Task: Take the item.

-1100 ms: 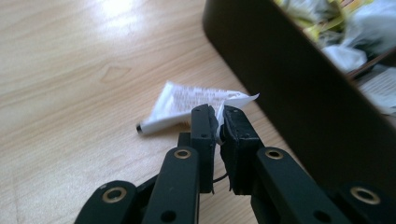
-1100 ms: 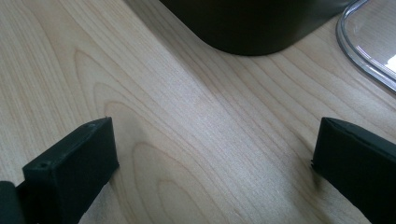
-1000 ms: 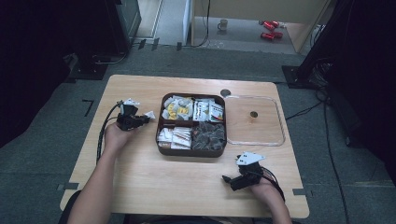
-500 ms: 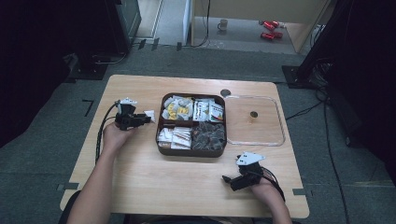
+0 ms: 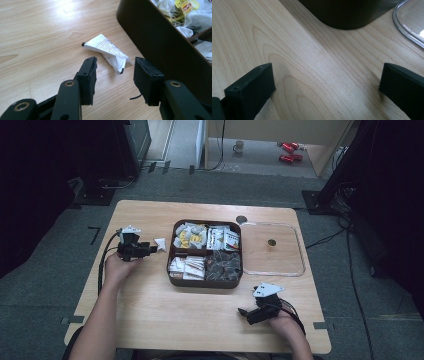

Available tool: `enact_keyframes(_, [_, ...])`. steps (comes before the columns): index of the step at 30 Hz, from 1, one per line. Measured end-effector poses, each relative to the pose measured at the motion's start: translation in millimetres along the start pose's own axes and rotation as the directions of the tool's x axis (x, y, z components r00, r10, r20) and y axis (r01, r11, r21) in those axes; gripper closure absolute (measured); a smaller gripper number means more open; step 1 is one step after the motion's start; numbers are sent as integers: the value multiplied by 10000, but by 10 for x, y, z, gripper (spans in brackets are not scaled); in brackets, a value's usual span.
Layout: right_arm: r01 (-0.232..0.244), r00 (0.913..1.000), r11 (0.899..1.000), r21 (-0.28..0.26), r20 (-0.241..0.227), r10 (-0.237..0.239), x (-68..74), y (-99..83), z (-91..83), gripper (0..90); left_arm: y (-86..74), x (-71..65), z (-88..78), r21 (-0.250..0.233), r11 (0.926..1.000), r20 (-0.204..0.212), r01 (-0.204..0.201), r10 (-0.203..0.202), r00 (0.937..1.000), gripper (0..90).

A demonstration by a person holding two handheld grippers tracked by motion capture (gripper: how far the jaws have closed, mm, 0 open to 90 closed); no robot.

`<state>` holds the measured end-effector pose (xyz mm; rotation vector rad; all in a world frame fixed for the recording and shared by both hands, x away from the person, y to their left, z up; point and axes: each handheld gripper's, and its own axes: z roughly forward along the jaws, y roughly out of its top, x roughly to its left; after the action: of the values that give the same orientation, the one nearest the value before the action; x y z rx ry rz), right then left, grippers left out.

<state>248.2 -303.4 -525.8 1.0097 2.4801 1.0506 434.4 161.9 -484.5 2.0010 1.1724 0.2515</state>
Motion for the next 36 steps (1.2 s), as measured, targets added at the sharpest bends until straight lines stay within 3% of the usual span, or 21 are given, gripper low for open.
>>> enact_keyframes(10, [126, 9998, 9999, 14, -123, -125, -19, 11, 9, 0, -100, 36, -151, -56, 10000, -271, -46, 44, 9996, 503])
enact_keyframes(22, [95, 9999, 10000, 12, -120, -95, -28, 26, 23, 0, -212, 144, -261, -102, 9998, -436, 183, -187, 9989, 460])
enact_keyframes(31, [117, 9999, 9999, 8, -114, -117, -33, 31, 29, 0, -312, 272, -293, 124, 9987, -925, 500, -487, 9945, 460])
enact_keyframes(36, [117, 9999, 9999, 8, -113, -117, -33, 32, 31, 0, -356, 342, -314, 219, 9988, -1243, 429, -399, 9914, 459])
